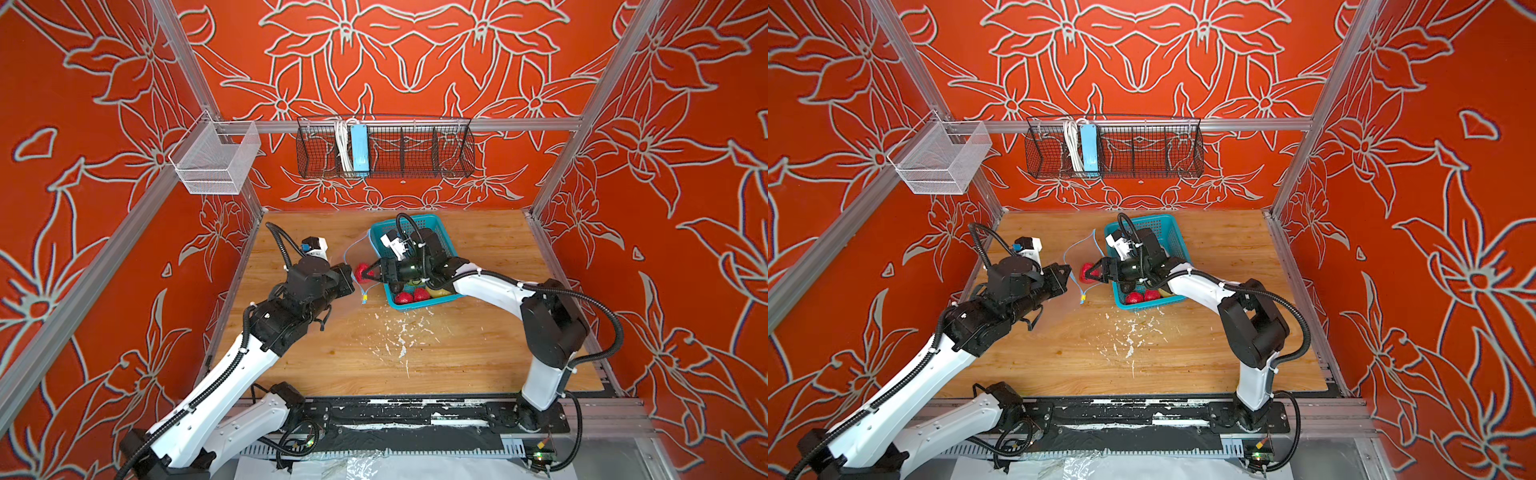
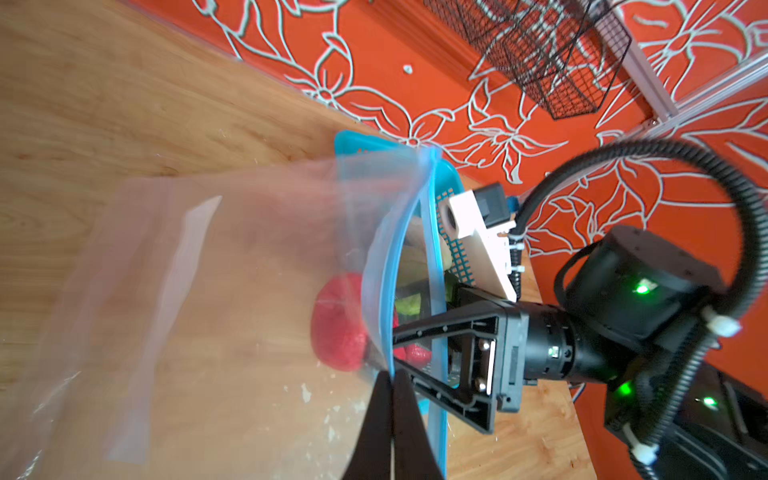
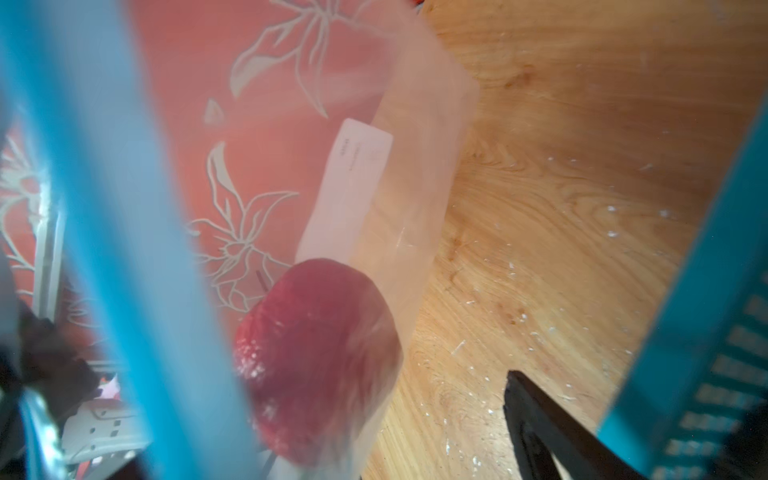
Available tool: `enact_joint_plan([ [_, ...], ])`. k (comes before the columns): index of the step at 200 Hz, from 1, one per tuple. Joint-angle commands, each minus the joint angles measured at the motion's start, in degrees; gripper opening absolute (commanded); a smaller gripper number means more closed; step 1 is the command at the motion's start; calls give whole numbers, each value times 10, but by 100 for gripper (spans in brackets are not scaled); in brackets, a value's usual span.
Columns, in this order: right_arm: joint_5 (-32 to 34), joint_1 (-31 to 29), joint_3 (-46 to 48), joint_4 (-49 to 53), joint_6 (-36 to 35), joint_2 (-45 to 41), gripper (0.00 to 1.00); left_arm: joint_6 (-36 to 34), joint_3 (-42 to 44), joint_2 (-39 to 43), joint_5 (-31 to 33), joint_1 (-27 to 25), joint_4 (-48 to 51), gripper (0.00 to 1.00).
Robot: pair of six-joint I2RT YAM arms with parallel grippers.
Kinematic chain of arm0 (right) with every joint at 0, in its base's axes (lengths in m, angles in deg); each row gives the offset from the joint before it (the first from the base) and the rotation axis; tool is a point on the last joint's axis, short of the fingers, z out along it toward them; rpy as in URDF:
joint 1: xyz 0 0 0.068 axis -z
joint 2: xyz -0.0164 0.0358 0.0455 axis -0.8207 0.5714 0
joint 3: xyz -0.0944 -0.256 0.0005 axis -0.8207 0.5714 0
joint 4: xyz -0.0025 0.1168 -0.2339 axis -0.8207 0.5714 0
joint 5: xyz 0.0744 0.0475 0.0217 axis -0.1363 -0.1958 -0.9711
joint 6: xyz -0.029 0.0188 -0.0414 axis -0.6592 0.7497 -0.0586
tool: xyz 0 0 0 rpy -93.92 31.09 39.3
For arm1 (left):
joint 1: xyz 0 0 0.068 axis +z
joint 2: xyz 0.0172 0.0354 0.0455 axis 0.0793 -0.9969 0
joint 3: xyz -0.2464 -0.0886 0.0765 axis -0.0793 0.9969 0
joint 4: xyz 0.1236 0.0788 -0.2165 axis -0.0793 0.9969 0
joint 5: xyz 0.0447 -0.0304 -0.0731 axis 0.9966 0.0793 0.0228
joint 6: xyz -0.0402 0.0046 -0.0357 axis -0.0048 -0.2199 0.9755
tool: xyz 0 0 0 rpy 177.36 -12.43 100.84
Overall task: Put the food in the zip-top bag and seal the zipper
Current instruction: 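Open the right gripper to release the radish inside the bag, then withdraw the right gripper from the bag back over the basket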
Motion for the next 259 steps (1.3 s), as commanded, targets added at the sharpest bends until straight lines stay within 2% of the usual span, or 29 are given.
enact_joint_plan([
  [1, -23, 19, 39, -55, 12, -14, 98, -2, -10, 32, 32, 11, 11, 0],
  [37, -45, 30, 75, -108, 29, -31, 98, -12, -2, 37, 38, 20, 19, 0],
  [86, -62, 41, 88, -112, 29, -69, 98, -18, 13, 38, 41, 25, 16, 0],
  [115, -87, 41, 80, -148, 64, -90, 98, -18, 29, 37, 41, 25, 6, 0],
  [162, -63, 41, 36, 16, -22, -104, 98, -15, 33, 43, 38, 25, -5, 0],
  [199, -56, 41, 49, -18, 3, -110, 98, -12, 27, 39, 31, 26, -8, 0],
  [232, 23, 41, -7, 154, -58, -115, 98, -21, 26, 36, 40, 26, -9, 0],
  [259, 71, 41, -21, 222, -82, -126, 98, -24, 34, 37, 41, 26, -19, 0],
])
